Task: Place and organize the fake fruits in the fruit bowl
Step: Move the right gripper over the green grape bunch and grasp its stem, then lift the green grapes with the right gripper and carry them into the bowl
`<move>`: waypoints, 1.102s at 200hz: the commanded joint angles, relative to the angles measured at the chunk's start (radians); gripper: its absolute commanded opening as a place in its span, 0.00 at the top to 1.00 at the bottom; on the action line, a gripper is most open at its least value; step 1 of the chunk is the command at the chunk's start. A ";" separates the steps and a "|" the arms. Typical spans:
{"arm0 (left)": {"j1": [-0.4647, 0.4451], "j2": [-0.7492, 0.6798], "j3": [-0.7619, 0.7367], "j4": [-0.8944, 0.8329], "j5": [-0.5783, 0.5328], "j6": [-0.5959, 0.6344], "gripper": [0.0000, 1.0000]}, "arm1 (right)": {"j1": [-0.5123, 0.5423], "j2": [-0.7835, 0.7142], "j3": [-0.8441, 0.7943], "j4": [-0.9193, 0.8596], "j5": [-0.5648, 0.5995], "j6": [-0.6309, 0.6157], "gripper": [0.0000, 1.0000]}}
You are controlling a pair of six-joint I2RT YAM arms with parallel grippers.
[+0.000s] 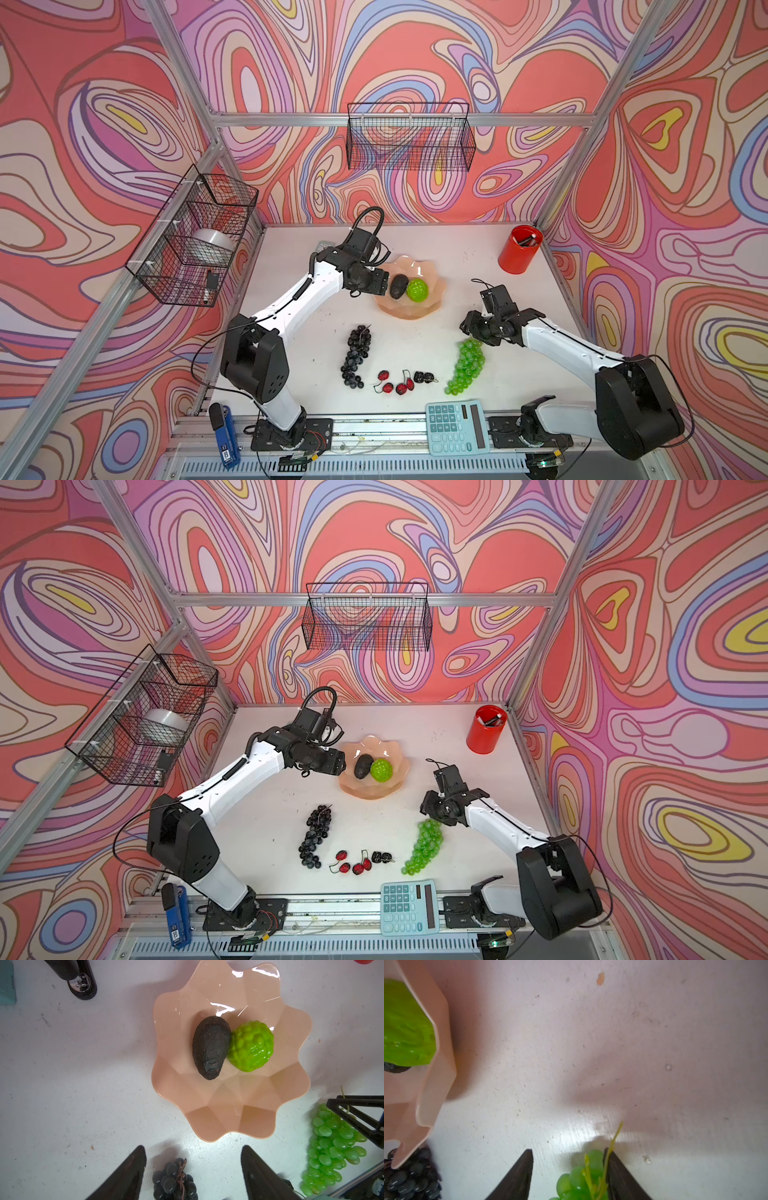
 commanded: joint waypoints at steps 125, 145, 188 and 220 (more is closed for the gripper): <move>0.003 -0.044 0.023 -0.053 -0.027 -0.017 0.25 | -0.005 0.005 -0.001 -0.013 0.019 -0.054 0.92; 0.004 -0.043 0.029 -0.054 -0.027 -0.021 0.25 | -0.005 -0.003 0.007 -0.027 0.023 -0.067 0.99; 0.004 -0.061 0.019 -0.051 -0.046 -0.025 0.25 | -0.005 -0.051 0.038 -0.075 0.036 -0.090 1.00; 0.004 -0.080 0.000 -0.042 -0.066 -0.037 0.25 | -0.004 -0.105 0.117 -0.158 0.031 -0.137 1.00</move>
